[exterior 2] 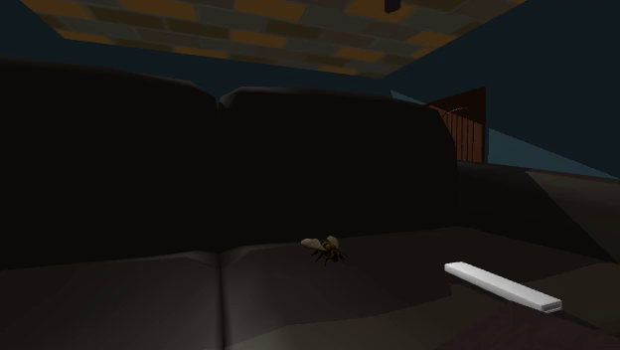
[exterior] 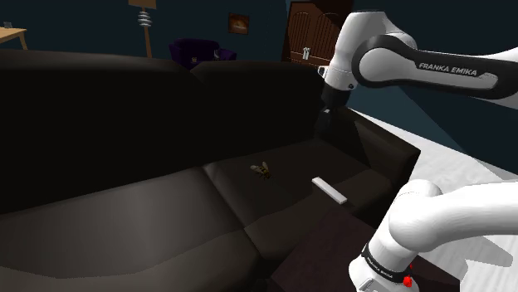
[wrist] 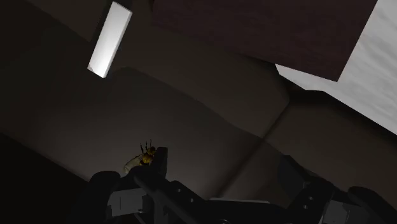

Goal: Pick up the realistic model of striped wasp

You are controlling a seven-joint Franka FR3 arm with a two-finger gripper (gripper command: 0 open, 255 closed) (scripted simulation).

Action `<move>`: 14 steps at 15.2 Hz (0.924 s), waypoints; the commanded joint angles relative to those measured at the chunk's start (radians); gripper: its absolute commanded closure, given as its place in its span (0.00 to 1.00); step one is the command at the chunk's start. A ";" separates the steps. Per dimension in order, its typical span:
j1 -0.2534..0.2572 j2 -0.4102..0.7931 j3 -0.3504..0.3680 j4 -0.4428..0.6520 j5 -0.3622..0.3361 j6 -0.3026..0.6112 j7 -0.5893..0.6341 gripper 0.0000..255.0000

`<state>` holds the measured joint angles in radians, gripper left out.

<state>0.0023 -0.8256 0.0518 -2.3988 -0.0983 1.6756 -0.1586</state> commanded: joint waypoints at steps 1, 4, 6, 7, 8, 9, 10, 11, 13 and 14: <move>0.000 0.000 0.000 0.000 0.000 0.000 0.000 0.00; -0.015 0.045 0.002 -0.062 -0.014 0.117 0.029 0.00; -0.027 0.084 0.003 -0.096 -0.024 0.196 0.049 0.00; -0.033 0.106 0.004 -0.111 -0.030 0.236 0.060 0.00; -0.040 0.130 0.005 -0.124 -0.037 0.276 0.071 0.00; -0.047 0.155 0.006 -0.136 -0.044 0.316 0.082 0.00; -0.054 0.182 0.007 -0.146 -0.051 0.356 0.094 0.00; -0.061 0.211 0.008 -0.155 -0.059 0.395 0.106 0.00; -0.078 0.273 0.011 -0.166 -0.077 0.475 0.132 0.00; -0.087 0.306 0.013 -0.170 -0.087 0.514 0.146 0.00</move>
<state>-0.0751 -0.5472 0.0653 -2.5613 -0.1751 2.1492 -0.0240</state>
